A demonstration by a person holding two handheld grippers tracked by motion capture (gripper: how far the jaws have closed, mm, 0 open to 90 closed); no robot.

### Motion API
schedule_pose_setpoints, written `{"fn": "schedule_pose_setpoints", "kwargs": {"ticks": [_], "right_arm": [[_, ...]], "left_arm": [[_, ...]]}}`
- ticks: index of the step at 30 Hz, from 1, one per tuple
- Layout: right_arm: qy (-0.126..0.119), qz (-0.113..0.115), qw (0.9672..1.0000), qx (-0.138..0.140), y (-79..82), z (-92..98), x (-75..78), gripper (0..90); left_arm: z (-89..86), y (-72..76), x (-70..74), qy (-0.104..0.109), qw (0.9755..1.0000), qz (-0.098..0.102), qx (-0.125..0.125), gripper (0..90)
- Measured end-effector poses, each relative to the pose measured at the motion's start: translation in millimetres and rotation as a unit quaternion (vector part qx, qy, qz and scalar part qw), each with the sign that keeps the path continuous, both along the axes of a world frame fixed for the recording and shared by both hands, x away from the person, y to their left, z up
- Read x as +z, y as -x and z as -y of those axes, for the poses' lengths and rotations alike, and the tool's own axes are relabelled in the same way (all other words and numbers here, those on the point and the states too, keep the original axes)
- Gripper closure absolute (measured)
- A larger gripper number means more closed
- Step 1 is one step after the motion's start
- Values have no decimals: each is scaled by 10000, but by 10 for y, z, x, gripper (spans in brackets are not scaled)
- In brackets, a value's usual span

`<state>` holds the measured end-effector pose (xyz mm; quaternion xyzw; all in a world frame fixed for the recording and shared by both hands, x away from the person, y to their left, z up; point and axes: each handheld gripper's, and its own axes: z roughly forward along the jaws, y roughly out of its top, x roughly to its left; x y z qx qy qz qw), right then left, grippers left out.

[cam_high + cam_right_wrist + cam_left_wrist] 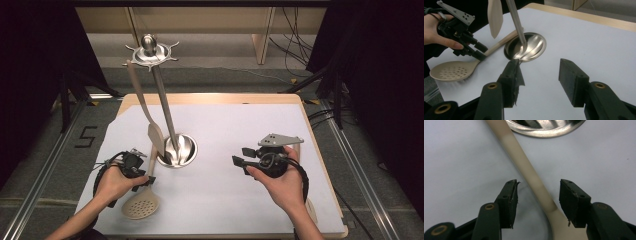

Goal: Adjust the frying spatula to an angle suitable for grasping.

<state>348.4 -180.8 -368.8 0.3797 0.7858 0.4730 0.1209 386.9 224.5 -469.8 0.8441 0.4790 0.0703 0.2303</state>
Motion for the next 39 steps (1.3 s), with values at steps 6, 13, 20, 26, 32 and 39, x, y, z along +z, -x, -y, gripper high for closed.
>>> {"fn": "schedule_pose_setpoints", "kwargs": {"ticks": [6, 13, 20, 26, 32, 39], "right_arm": [[-46, 47, 10000, 8, -7, 5, 0, 525], [-142, -119, 9998, -103, 23, -17, -2, 528], [-237, -77, 9996, -143, 24, -11, -13, 533], [-176, 61, 9997, -141, 12, 4, 0, 535], [-283, -1, 9995, -115, 8, -29, -19, 535], [-254, 4, 9996, -131, 14, -25, -12, 535]], "left_arm": [[15, -46, -17, -123, 9999, 4, 3, 527], [20, -44, -6, -219, 9997, -2, -72, 603], [-169, -16, 26, -298, 9993, -217, -64, 677], [-354, 57, 56, -453, 9980, -325, -302, 729], [-452, 122, 89, -545, 9963, -409, -517, 757], [-498, 229, 103, -735, 9896, -364, -1184, 779]]}}
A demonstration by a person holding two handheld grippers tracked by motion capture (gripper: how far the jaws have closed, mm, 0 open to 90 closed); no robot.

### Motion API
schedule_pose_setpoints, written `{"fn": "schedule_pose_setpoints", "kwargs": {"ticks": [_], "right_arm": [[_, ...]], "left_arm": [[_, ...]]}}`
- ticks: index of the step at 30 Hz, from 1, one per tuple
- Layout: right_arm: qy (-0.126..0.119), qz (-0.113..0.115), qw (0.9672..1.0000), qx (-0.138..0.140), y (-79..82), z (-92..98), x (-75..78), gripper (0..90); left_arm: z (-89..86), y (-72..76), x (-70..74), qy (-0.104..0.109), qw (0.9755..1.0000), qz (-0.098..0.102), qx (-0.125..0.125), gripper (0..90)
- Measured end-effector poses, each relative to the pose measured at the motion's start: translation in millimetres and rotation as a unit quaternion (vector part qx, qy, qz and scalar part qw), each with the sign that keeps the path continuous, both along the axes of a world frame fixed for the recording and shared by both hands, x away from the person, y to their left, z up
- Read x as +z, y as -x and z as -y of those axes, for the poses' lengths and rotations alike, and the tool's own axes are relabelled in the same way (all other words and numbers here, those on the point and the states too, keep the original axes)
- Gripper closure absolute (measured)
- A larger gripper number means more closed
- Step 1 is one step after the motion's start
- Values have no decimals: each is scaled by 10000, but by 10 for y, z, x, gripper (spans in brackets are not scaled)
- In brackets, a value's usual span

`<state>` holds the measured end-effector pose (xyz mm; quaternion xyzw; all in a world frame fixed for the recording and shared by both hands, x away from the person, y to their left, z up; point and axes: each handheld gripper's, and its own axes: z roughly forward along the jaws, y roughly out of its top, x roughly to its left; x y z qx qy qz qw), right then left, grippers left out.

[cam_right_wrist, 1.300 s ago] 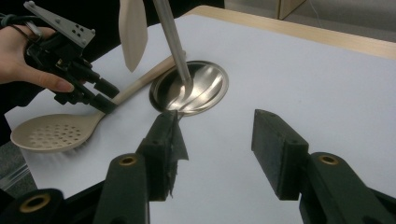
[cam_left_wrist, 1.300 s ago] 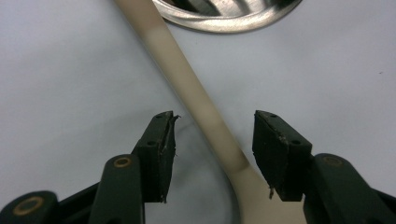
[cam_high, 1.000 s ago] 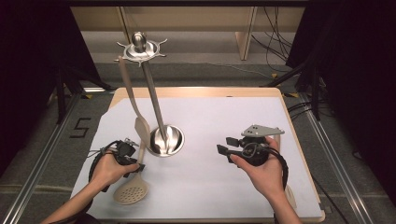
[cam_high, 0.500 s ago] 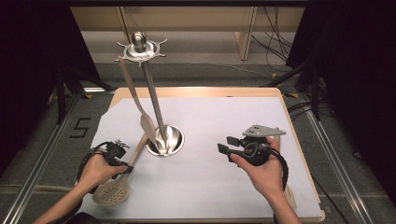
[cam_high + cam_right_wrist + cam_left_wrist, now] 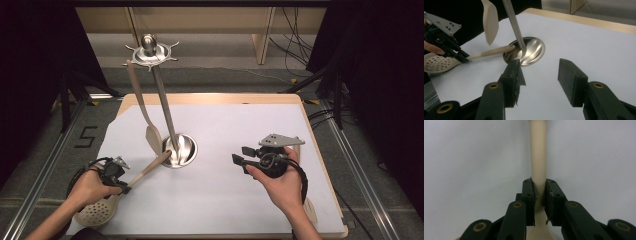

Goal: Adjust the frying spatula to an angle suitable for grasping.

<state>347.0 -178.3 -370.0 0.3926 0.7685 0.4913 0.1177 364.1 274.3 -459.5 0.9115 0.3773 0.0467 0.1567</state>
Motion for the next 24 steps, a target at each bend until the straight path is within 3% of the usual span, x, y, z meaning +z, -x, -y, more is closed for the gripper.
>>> {"fn": "schedule_pose_setpoints", "kwargs": {"ticks": [3, 4, 6, 8, 10, 12, 17, 20, 22, 24], "right_arm": [[-78, -103, 9999, -31, 16, -18, 6, 535], [-78, -103, 9999, -31, 16, -18, 6, 535], [-42, 22, 10000, -39, 8, -16, 5, 535], [-44, -115, 9999, 15, 9, -15, 10, 532], [-18, -176, 9998, -15, 15, -15, 6, 532], [26, -50, 10000, 53, -13, -5, -14, 531], [-42, -142, 9999, -14, 7, -15, -2, 531], [28, -118, 9999, -14, 6, -1, 5, 531], [84, 4, 10000, 22, -5, 12, 5, 531], [65, -22, 10000, 31, -8, 19, 12, 531]], "left_arm": [[41, 44, 6, -124, 9994, -19, -323, 780], [41, 44, 6, -124, 9994, -19, -323, 780], [63, 49, 7, -177, 9983, -57, -556, 779], [77, 27, 9, -191, 9979, -165, -600, 770], [97, 33, 8, -157, 9985, -97, -523, 715], [132, 5, 46, -308, 9975, -49, -639, 679], [228, -48, 70, -382, 9965, -69, -745, 640], [303, -91, 56, -449, 9956, -115, -811, 645], [353, -98, 12, -430, 9967, -57, -686, 655], [388, -114, -26, -461, 9965, -195, -674, 685]]}}
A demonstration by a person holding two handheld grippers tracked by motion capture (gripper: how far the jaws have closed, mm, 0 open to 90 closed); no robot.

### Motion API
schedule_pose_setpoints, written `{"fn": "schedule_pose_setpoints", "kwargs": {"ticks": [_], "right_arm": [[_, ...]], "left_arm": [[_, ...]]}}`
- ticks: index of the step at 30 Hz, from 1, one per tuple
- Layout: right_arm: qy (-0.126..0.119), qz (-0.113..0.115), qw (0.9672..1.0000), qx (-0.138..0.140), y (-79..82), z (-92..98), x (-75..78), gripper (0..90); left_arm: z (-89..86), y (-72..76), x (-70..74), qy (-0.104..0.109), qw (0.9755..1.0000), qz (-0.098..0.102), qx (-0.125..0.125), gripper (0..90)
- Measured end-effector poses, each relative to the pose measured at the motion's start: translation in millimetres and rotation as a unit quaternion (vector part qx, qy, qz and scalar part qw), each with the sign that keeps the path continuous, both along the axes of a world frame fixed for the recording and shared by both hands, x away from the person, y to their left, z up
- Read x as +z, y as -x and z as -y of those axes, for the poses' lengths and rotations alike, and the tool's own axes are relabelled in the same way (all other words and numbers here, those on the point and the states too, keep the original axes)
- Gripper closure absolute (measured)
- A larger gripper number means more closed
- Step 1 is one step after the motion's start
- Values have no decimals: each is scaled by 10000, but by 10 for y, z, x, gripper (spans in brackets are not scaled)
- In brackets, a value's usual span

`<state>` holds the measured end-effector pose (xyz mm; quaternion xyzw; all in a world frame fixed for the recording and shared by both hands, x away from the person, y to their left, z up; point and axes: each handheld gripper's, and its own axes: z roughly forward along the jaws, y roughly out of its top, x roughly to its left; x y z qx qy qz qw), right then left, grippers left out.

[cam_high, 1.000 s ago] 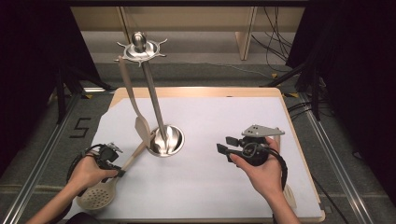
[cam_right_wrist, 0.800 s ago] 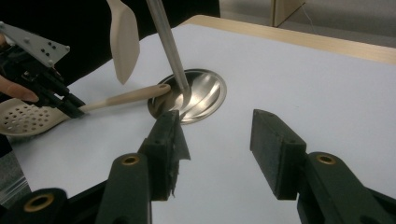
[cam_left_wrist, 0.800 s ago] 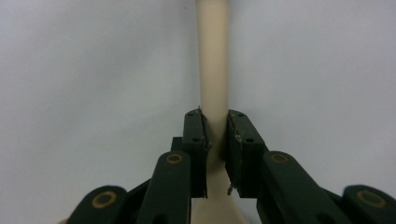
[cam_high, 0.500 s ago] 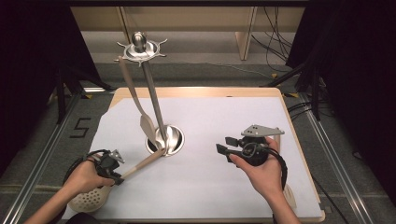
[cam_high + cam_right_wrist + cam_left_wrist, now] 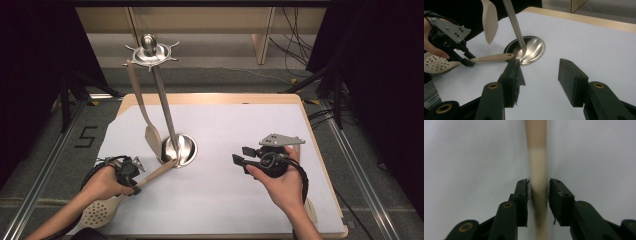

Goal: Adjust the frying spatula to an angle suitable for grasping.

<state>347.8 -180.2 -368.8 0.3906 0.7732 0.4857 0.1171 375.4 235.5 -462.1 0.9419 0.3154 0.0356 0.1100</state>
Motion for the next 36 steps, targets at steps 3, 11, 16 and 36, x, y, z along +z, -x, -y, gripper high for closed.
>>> {"fn": "schedule_pose_setpoints", "kwargs": {"ticks": [3, 11, 16, 36], "right_arm": [[-49, -91, 9999, 3, 3, -3, -5, 530], [7, -109, 9999, 0, 8, 0, -7, 530], [80, 40, 10000, -14, -5, 11, -12, 530], [-119, -9, 9998, -131, 18, 6, -3, 531]], "left_arm": [[5, -14, 7, -6, 10000, -27, 52, 726], [35, 46, 15, -9, 10000, 3, 6, 771], [89, 103, 70, 142, 9997, 85, -174, 771], [471, 302, 488, 1748, 9769, 1227, -103, 774]]}}
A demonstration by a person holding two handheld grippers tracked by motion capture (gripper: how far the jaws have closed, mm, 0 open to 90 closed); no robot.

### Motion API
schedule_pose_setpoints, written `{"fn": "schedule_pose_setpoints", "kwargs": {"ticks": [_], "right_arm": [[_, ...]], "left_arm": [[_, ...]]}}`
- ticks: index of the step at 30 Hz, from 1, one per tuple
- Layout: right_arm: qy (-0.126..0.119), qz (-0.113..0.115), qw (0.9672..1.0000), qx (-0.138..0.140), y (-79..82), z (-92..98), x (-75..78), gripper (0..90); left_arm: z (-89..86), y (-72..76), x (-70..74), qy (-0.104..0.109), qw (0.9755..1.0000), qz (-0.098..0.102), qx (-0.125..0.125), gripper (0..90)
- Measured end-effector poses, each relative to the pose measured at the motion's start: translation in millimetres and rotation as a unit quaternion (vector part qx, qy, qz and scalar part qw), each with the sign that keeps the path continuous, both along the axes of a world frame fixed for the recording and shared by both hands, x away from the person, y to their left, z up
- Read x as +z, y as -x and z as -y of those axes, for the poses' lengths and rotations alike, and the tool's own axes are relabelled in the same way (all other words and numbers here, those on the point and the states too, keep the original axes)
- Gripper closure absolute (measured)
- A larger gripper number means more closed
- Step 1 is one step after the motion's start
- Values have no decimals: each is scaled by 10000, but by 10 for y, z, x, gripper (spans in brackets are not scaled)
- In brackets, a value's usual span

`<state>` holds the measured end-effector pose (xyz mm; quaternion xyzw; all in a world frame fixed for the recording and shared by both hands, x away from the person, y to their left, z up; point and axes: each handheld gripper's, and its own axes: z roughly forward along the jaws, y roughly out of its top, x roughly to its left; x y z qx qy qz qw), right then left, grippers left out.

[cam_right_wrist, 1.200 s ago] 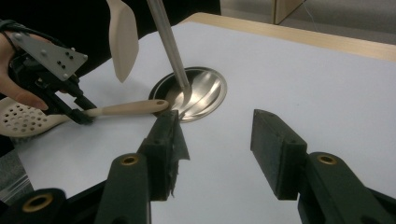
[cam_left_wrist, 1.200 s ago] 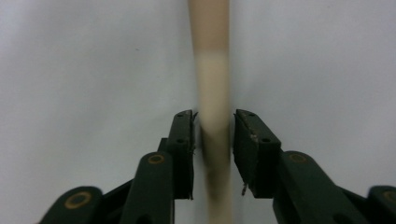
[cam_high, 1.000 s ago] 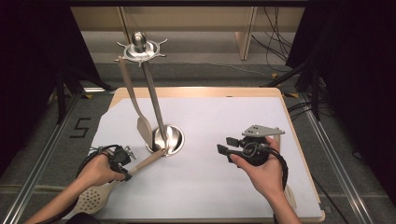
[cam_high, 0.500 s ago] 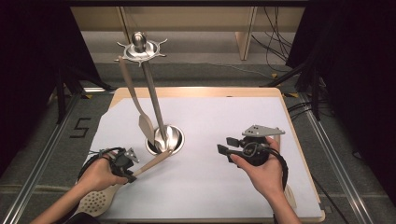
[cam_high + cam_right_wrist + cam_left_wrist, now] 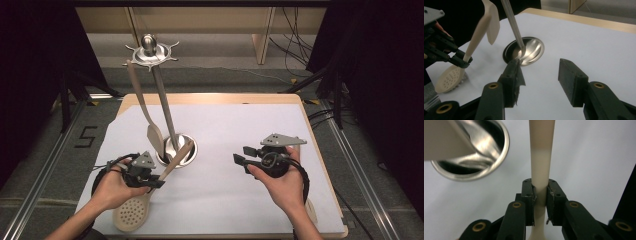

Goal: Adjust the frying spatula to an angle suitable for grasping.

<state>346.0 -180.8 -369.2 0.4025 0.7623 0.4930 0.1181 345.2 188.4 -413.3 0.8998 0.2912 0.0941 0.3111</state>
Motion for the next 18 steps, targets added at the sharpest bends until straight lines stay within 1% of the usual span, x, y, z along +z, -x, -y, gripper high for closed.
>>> {"fn": "schedule_pose_setpoints", "kwargs": {"ticks": [1, 2, 3, 4, 5, 6, 7, 8, 9, 10, 11, 12, 13, 14, 15, 16, 17, 18], "right_arm": [[0, 0, 10000, 0, 0, 0, 0, 531], [-34, -81, 10000, 29, 7, -6, 7, 531], [-34, -81, 10000, 29, 7, -6, 7, 531], [-4, -1, 10000, 49, 3, 4, 10, 531], [14, 6, 10000, 37, 6, 3, 11, 532], [3, -14, 10000, 39, 9, 3, 16, 532], [2, -93, 9999, 45, 21, -4, 23, 532], [-13, -76, 10000, 43, 22, -10, 22, 533], [-29, -15, 10000, 39, 25, -14, 22, 533], [31, 26, 10000, 86, 23, -16, 29, 534], [-14, 174, 9998, 86, 24, -33, 25, 534], [-14, 174, 9998, 86, 24, -33, 25, 534], [-43, 129, 9997, 178, 46, -66, 49, 534], [-78, 188, 9996, 204, 46, -85, 49, 533], [-77, 81, 9998, 178, 77, -108, 69, 533], [-83, 234, 9993, 266, 65, -129, 64, 533], [-171, 150, 9994, 251, 90, -166, 75, 532], [-109, 193, 9993, 300, 89, -171, 79, 532]], "left_arm": [[0, 0, 0, 0, 10000, 0, 0, 774], [18, -8, 52, 63, 9999, 93, -100, 774], [46, -7, 58, 245, 9996, 110, 0, 774], [63, -12, 83, 345, 9992, 189, -24, 774], [80, -20, 103, 429, 9987, 254, -51, 774], [121, -22, 130, 603, 9978, 282, 41, 774], [121, -22, 130, 603, 9978, 282, 41, 774], [161, -17, 160, 755, 9965, 335, 84, 774], [187, -19, 166, 823, 9958, 395, 93, 774], [211, -17, 178, 848, 9954, 429, 113, 774], [229, -14, 189, 866, 9952, 440, 117, 773], [229, -14, 189, 866, 9952, 440, 117, 774], [282, -10, 217, 962, 9942, 473, 103, 774], [315, -5, 230, 1041, 9933, 499, 116, 773], [342, -12, 247, 1033, 9932, 530, 75, 773], [385, -5, 266, 1102, 9923, 564, 87, 773], [416, -1, 274, 1190, 9913, 555, 96, 773], [463, 2, 289, 1257, 9903, 585, 90, 773]]}}
